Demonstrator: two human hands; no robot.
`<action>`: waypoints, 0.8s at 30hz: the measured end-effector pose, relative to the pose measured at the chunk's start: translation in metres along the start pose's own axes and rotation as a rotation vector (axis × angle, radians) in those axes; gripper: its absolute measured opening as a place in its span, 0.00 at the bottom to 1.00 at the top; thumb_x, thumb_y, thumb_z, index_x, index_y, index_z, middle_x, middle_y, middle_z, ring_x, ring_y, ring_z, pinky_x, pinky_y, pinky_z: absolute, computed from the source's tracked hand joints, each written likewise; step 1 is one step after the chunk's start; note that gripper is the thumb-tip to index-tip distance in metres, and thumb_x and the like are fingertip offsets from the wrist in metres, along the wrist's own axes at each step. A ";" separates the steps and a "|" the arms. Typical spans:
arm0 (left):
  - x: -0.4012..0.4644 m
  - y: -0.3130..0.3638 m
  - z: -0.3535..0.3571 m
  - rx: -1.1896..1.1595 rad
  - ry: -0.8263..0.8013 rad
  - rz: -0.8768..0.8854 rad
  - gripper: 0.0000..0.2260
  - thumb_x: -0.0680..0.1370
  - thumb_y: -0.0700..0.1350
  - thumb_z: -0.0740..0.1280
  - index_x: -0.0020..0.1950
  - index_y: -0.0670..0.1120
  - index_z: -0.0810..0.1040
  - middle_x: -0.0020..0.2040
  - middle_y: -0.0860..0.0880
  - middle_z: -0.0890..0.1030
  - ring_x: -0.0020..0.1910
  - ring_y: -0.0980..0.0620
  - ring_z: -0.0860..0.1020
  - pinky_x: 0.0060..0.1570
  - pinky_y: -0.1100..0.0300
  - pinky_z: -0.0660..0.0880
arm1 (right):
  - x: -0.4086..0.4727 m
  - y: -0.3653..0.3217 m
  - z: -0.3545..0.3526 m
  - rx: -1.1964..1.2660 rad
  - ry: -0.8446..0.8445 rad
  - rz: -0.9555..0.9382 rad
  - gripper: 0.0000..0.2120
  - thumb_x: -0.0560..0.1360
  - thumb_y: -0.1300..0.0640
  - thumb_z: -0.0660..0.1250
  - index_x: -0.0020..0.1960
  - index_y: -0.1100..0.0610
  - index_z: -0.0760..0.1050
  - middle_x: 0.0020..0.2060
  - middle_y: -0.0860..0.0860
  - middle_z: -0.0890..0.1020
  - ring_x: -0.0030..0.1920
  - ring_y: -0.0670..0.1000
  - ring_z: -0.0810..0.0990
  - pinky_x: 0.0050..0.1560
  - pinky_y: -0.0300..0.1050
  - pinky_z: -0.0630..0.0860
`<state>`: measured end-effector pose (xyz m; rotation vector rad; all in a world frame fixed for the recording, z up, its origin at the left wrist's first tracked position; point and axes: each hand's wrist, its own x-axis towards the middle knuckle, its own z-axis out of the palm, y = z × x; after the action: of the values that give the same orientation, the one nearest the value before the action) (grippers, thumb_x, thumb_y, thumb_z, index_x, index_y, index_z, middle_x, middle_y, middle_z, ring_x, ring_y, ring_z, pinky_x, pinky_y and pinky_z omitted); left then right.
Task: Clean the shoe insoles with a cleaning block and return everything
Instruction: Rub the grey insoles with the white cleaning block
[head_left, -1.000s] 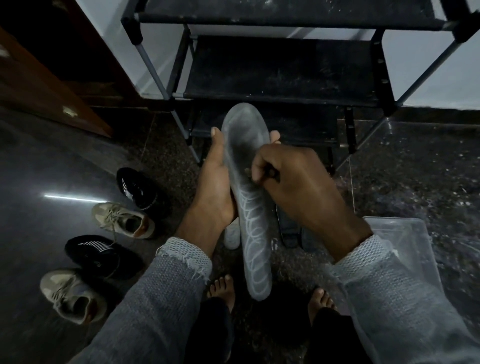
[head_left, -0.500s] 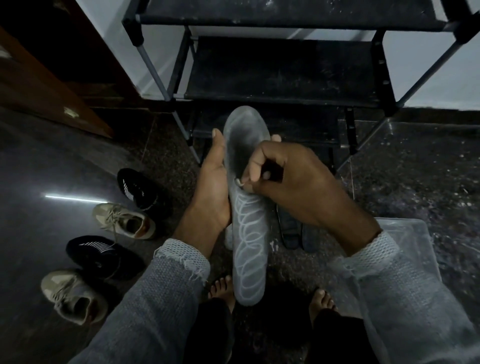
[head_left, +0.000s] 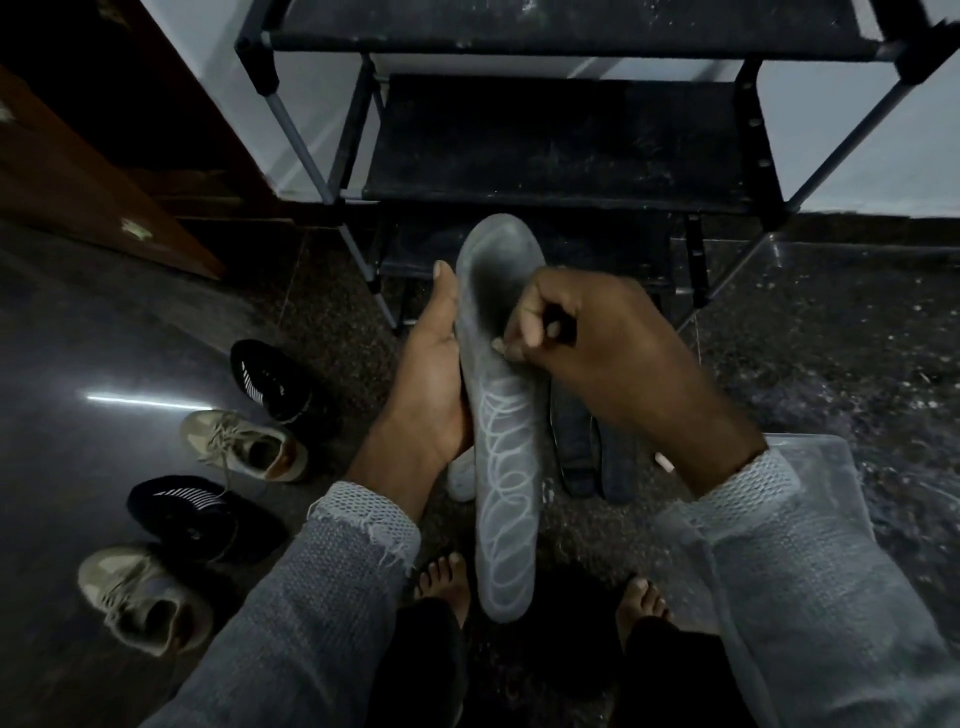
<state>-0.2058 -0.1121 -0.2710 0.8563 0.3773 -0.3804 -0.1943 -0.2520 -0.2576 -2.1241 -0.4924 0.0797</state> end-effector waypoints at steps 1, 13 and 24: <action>0.001 -0.001 0.002 0.002 0.004 0.000 0.28 0.82 0.60 0.49 0.55 0.41 0.80 0.51 0.41 0.82 0.52 0.46 0.80 0.57 0.52 0.77 | 0.001 0.002 0.002 -0.006 0.094 -0.006 0.10 0.72 0.67 0.70 0.36 0.57 0.72 0.36 0.50 0.81 0.40 0.48 0.81 0.46 0.49 0.79; -0.002 -0.005 0.002 -0.002 -0.036 -0.005 0.30 0.83 0.59 0.50 0.45 0.44 0.87 0.48 0.44 0.85 0.47 0.50 0.84 0.49 0.58 0.81 | 0.005 0.004 -0.004 -0.122 0.035 -0.037 0.15 0.71 0.71 0.68 0.34 0.53 0.71 0.35 0.49 0.81 0.39 0.45 0.81 0.46 0.37 0.78; -0.002 -0.011 0.006 0.062 -0.049 -0.018 0.25 0.83 0.58 0.51 0.53 0.42 0.80 0.44 0.45 0.85 0.42 0.51 0.84 0.40 0.60 0.80 | 0.008 0.013 0.004 -0.093 0.506 -0.045 0.14 0.70 0.75 0.63 0.36 0.57 0.71 0.38 0.53 0.79 0.40 0.51 0.79 0.41 0.50 0.78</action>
<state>-0.2115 -0.1230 -0.2738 0.9030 0.3293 -0.4307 -0.1835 -0.2526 -0.2695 -2.1191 -0.2429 -0.5034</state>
